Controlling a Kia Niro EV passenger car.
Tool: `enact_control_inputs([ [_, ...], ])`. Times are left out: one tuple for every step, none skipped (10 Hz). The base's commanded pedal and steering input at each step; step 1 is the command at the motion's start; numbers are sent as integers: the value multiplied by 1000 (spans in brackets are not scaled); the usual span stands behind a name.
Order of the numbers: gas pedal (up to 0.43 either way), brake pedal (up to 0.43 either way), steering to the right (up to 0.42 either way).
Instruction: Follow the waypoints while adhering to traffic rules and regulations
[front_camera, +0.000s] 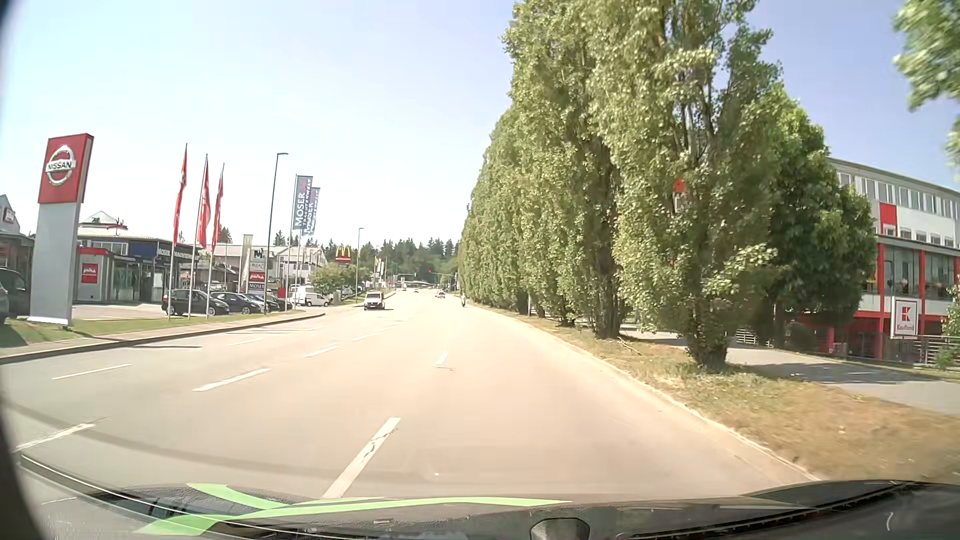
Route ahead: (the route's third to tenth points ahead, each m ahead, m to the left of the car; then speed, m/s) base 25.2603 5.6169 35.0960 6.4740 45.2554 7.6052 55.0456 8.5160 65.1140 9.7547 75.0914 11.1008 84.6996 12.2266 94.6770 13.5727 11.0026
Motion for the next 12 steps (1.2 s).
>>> enact_control_inputs([
  [0,0,-5],
  [0,0,-7],
  [0,0,-8],
  [0,0,-8],
  [0,0,-9],
  [0,0,-9],
  [0,0,-10],
  [0,0,-11],
  [0,0,-10],
  [8,0,-10],
  [8,0,-11],
  [8,0,-10],
])
